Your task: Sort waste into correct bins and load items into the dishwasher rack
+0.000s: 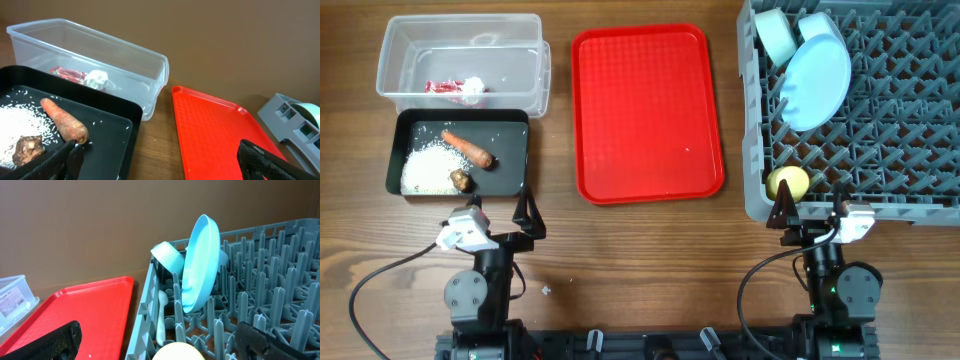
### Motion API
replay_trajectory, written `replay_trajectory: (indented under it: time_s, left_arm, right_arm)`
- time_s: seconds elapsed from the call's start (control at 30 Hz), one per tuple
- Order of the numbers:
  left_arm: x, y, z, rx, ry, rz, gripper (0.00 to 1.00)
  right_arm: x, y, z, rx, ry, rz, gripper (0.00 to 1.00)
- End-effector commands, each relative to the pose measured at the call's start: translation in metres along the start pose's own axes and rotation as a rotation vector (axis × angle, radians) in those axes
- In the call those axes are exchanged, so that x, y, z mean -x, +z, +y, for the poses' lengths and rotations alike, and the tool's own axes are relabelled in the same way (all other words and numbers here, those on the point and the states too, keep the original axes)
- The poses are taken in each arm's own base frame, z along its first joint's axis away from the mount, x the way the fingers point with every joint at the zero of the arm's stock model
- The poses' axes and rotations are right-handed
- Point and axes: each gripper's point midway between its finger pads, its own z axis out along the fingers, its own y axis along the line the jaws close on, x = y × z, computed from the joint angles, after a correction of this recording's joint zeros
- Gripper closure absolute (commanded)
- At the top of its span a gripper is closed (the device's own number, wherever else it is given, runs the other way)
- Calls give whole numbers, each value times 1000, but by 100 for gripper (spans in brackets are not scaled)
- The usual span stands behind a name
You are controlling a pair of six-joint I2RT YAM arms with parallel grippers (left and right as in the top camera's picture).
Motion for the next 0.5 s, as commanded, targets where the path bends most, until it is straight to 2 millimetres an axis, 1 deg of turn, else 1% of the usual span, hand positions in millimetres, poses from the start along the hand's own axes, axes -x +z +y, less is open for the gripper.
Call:
replay_trajectory:
  time_s: [0.0, 0.47]
  left_arm:
    - [-3, 0, -3, -13, 23, 4, 0]
    - [-4, 0, -5, -19, 23, 6, 0]
  right_arm:
    - [0, 0, 2, 14, -7, -1, 0]
    - [0, 0, 2, 14, -7, -1, 0]
